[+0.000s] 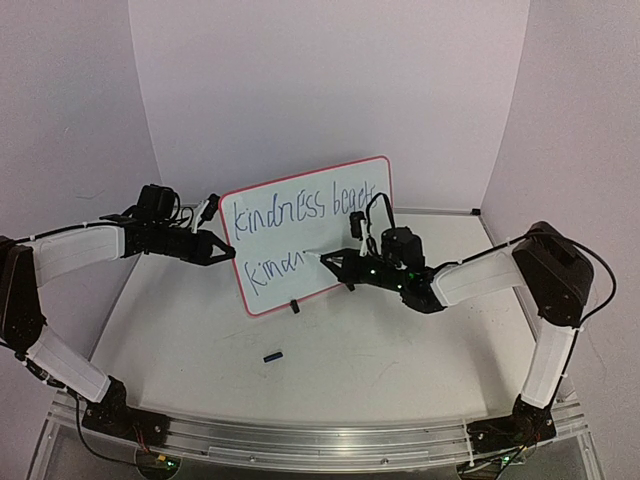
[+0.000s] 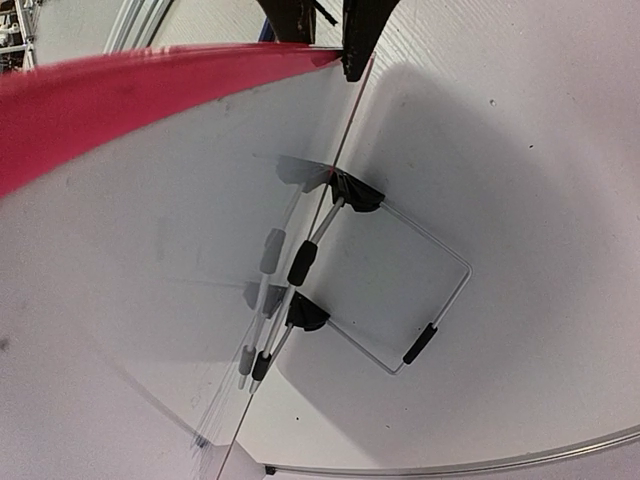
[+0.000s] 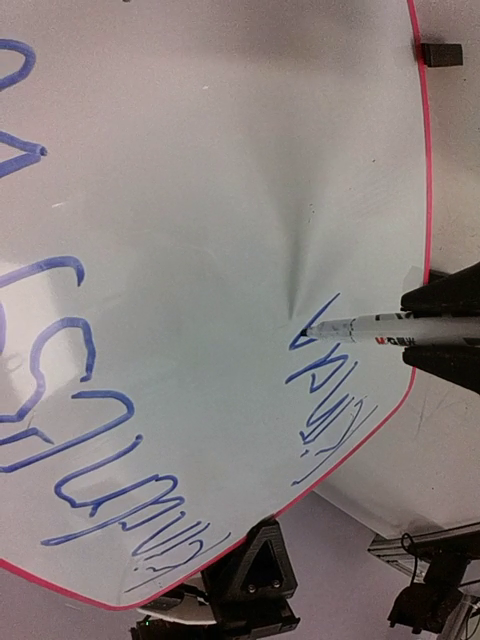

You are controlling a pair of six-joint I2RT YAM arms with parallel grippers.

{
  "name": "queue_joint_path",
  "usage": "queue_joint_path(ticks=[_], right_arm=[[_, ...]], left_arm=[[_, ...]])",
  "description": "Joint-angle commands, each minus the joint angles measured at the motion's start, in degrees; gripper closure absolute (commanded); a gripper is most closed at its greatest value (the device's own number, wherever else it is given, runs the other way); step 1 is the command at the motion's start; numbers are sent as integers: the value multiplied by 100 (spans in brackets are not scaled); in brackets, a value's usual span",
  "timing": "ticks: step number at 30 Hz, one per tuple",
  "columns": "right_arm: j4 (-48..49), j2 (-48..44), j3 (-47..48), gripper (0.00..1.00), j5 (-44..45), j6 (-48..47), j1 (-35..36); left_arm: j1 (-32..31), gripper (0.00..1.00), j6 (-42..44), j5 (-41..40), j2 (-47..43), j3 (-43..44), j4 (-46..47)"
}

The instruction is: Write a sentence on the whiteboard

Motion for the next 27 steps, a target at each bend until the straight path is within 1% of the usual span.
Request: queue_joint_path(ticks=[1, 9, 17, 27], right_arm=[[151, 226, 276, 100, -27, 19, -74], [151, 355, 256, 100, 35, 94, -160], [160, 49, -4, 100, 311, 85, -243], [170, -175, 40, 100, 345, 4, -263]], left_arm=[[-72, 100, 299, -279, -26, 148, -227], [-67, 100, 316, -299, -8, 147, -240], [-71, 100, 316, -297, 2, 156, -244], [-67, 100, 316, -299, 5, 159, -250]])
